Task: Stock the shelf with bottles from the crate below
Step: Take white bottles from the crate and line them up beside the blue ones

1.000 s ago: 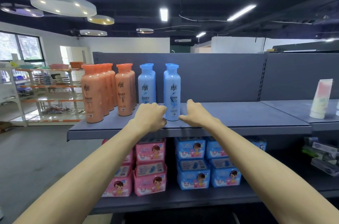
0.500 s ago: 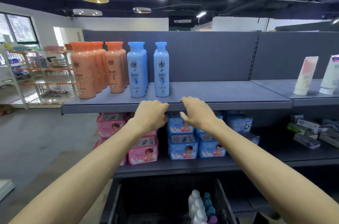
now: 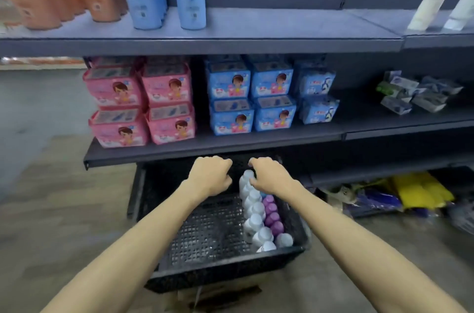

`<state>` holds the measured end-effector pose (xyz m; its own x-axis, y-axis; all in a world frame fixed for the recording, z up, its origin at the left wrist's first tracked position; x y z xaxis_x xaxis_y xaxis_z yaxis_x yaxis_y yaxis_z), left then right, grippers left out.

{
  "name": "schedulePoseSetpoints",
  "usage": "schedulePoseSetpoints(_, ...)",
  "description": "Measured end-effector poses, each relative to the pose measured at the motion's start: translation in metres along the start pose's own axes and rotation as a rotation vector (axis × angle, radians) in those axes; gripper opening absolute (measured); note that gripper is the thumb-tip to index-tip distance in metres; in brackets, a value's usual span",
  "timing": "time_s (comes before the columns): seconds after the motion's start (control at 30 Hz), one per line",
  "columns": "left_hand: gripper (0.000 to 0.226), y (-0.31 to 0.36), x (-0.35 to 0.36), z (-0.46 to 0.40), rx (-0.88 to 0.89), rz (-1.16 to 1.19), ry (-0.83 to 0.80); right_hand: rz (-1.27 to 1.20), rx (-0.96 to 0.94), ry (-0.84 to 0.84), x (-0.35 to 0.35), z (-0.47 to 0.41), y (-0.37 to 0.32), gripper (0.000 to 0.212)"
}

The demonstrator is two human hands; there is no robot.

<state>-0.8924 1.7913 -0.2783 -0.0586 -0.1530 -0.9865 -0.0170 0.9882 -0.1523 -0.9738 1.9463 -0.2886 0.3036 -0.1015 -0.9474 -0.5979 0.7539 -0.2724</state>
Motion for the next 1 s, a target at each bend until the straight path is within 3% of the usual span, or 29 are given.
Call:
schedulePoseSetpoints(0.2, 0.016, 0.023, 0.088, 0.024, 0.071, 0.104, -0.227, -0.067, 0.238, -0.222, 0.089, 0.018, 0.029, 0.036)
schedulePoseSetpoints(0.43, 0.022, 0.020, 0.134, 0.031, 0.111, 0.181, -0.358, -0.100, 0.392, -0.307, 0.142, 0.021, 0.043, 0.045)
schedulePoseSetpoints(0.73, 0.030, 0.024, 0.153, 0.028, 0.111, 0.198, -0.426, -0.062, 0.361, -0.335, 0.171, 0.005, 0.039, 0.048)
schedulePoseSetpoints(1.0, 0.034, 0.034, 0.159, 0.023, 0.008, 0.185, -0.485, 0.146, 0.215, -0.390, 0.186, -0.009, 0.050, 0.051)
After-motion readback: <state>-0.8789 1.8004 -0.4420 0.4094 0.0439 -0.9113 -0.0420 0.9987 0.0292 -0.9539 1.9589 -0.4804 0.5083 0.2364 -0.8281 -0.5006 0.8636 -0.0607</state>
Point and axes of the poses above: each hand's wrist, its own z-axis away from the middle knuckle, its own x-axis out of the palm, y = z × x, the point moved 1 cm from there along -z, towards the middle knuckle, and after that the axes turned 5 degrees about -z, right-handed, at the moved point
